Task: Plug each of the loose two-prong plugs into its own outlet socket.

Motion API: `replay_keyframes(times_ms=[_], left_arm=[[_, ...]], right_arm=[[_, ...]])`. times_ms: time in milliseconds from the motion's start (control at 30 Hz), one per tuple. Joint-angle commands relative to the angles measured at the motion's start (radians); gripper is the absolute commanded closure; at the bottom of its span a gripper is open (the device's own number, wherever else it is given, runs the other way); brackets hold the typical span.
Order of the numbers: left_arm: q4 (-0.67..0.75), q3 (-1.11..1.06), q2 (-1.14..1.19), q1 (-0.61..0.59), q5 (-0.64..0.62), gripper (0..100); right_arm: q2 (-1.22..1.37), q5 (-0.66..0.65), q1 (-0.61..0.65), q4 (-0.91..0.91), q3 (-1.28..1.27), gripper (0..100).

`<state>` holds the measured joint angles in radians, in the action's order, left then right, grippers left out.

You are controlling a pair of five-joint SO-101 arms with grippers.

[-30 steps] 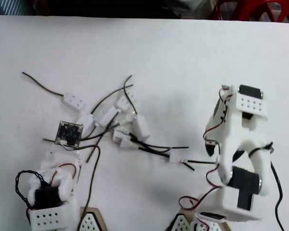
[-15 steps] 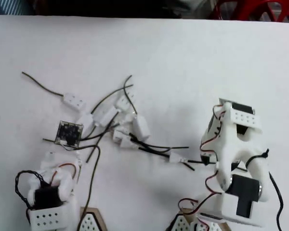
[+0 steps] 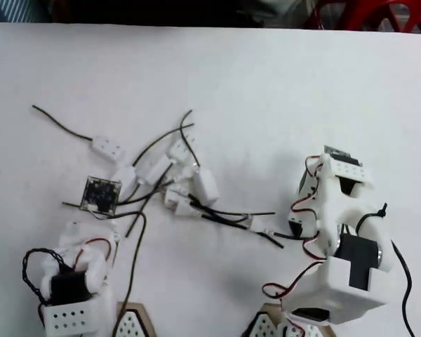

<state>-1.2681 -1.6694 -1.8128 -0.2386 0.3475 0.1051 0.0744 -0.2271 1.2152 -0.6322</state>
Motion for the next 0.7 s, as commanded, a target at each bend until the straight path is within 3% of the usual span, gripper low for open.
replay_keyframes(times_ms=[0,133,333,667], left_arm=[[-0.014,0.021,-0.001,-0.012,0.008,98],[-0.014,0.021,-0.001,-0.012,0.008,98],[-0.014,0.021,-0.001,-0.012,0.008,98],[-0.014,0.021,-0.001,-0.012,0.008,98]], right_arm=[[0.016,0.006,-0.004,-0.061,0.046,76.5],[0.018,0.006,-0.008,-0.061,0.058,78.4],[0.024,-0.002,-0.002,-0.073,0.141,98.8],[0.024,-0.003,-0.004,-0.074,0.384,98.1]])
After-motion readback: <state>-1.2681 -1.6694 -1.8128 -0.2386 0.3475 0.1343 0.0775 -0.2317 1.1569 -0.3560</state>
